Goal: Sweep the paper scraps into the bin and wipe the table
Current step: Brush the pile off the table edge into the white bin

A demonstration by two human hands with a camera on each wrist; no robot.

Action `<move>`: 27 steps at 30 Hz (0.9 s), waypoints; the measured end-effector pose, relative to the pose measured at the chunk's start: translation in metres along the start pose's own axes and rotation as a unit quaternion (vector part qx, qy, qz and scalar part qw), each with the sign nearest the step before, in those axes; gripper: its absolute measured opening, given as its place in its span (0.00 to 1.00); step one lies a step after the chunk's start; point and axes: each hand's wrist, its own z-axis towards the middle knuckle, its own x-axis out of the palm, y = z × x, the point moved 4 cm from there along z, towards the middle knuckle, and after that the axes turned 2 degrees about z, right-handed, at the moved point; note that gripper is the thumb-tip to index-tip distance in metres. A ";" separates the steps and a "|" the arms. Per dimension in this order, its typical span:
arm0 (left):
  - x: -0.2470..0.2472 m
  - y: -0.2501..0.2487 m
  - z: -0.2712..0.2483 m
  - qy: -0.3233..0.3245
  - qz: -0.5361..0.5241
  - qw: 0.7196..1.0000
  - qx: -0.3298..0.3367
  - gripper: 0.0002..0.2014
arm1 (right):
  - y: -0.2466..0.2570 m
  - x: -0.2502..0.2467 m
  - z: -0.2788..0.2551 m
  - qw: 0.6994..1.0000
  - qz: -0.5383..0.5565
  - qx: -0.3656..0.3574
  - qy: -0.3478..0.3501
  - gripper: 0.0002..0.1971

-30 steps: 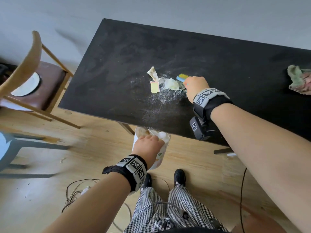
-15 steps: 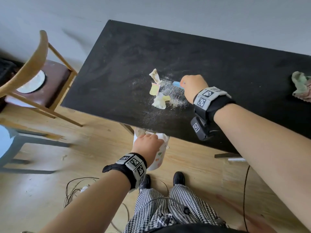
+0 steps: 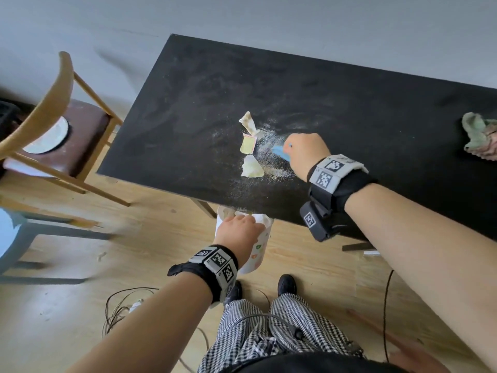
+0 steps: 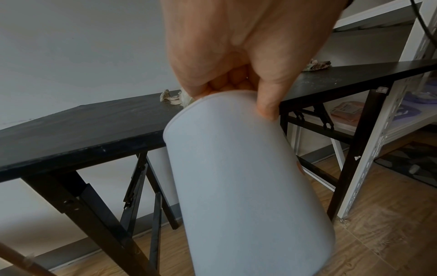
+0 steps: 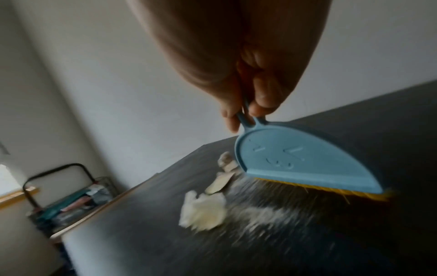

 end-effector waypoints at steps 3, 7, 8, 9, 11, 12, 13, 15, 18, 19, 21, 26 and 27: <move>0.002 0.001 0.000 0.005 0.001 1.000 0.003 0.19 | 0.020 0.013 -0.017 0.999 0.016 -0.049 0.018 0.12; 0.002 0.003 -0.001 -0.002 0.001 1.000 0.013 0.17 | 0.012 -0.015 -0.030 0.993 0.109 0.011 -0.049 0.14; 0.003 0.003 -0.002 -0.005 0.003 1.000 0.016 0.16 | 0.006 -0.021 -0.031 0.993 0.099 0.032 -0.059 0.14; 0.003 0.003 -0.002 -0.006 0.003 1.000 0.018 0.15 | 0.000 -0.026 -0.031 0.993 0.081 0.054 -0.063 0.13; 0.004 0.004 -0.004 -0.005 0.002 1.000 0.019 0.15 | -0.001 -0.025 -0.033 0.994 0.047 0.081 -0.058 0.10; 0.004 0.005 -0.005 -0.005 0.001 1.000 0.021 0.15 | 0.004 -0.019 -0.034 0.995 0.038 0.083 -0.044 0.09; 0.005 0.006 -0.006 -0.005 -0.001 1.000 0.024 0.15 | 0.011 -0.012 -0.036 0.996 0.035 0.078 -0.032 0.08; 0.006 0.009 -0.008 -0.007 -0.006 1.000 0.026 0.16 | 0.032 0.004 -0.040 0.998 0.030 0.055 -0.017 0.07; 0.008 0.014 -0.011 -0.006 -0.007 1.000 0.025 0.16 | 0.058 0.019 -0.046 0.999 0.044 0.017 -0.016 0.09; 0.009 0.015 -0.012 -0.006 -0.004 1.000 0.026 0.16 | 0.062 0.020 -0.048 0.998 0.057 0.013 -0.017 0.09; 0.009 0.017 -0.015 -0.003 0.000 1.000 0.031 0.16 | 0.059 0.017 -0.049 0.995 0.095 0.027 -0.024 0.07; 0.009 0.020 -0.019 -0.005 0.001 0.999 0.043 0.17 | 0.037 0.005 -0.056 0.987 0.105 0.108 -0.056 0.10; 0.009 0.020 -0.020 -0.004 0.002 0.999 0.045 0.17 | 0.044 0.007 -0.058 0.990 0.086 0.104 -0.041 0.10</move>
